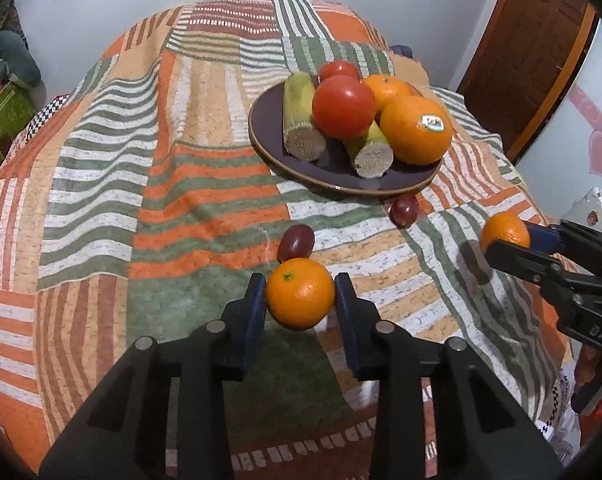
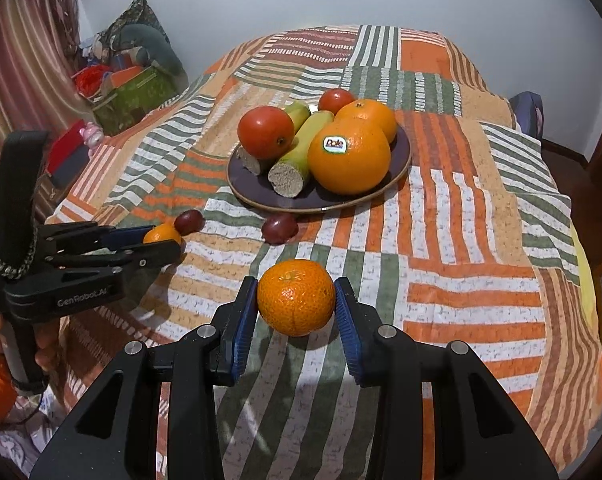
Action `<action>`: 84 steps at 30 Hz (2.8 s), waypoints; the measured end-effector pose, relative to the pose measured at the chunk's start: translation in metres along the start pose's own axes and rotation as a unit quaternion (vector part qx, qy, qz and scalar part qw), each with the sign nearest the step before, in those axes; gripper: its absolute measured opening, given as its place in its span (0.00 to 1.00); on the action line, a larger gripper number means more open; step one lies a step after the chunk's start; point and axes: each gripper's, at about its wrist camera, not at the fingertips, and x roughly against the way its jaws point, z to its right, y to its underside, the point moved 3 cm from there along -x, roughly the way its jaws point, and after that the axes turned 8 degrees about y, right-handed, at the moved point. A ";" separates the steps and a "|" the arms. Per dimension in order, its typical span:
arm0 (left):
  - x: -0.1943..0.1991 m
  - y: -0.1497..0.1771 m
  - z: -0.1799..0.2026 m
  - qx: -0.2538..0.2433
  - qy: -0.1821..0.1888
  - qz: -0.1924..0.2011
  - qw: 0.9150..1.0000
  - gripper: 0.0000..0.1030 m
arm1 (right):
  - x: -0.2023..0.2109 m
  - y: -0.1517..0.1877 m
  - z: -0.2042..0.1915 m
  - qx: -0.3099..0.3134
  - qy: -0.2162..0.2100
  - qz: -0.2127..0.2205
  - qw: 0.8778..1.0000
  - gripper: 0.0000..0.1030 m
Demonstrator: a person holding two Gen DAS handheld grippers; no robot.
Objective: Organize fruits
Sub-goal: 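Set both mandarins on the purple plate rim and open both tools, then grasp a dark red grape with the left tool while the right tool grasps another grape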
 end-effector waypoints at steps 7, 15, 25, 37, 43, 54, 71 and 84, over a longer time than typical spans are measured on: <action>0.011 -0.017 0.000 0.001 0.009 0.021 1.000 0.33 | -0.006 -0.015 0.000 -0.003 -0.005 0.007 1.000 0.34; -0.001 -0.045 0.006 -0.007 0.021 0.028 0.999 0.33 | -0.024 -0.032 -0.007 0.003 -0.012 0.009 1.000 0.34; -0.035 -0.072 0.014 -0.023 0.033 0.018 0.999 0.33 | -0.050 -0.047 -0.010 0.011 -0.018 0.002 1.000 0.34; -0.058 -0.077 0.006 0.001 0.051 -0.008 0.999 0.35 | -0.054 -0.047 -0.009 0.018 -0.031 0.002 0.999 0.34; -0.050 -0.075 0.002 0.009 0.051 -0.007 0.999 0.36 | -0.055 -0.048 -0.012 0.020 -0.029 -0.011 0.999 0.46; -0.014 -0.060 -0.008 0.003 0.031 0.017 0.999 0.39 | -0.039 -0.041 -0.006 0.020 -0.012 -0.001 1.000 0.51; -0.028 -0.022 -0.015 -0.004 0.037 -0.018 0.999 0.40 | -0.057 -0.029 -0.018 0.037 -0.025 -0.024 0.999 0.42; -0.029 -0.020 -0.011 -0.020 0.039 -0.017 0.999 0.19 | -0.063 -0.028 -0.020 0.049 -0.018 -0.027 0.998 0.24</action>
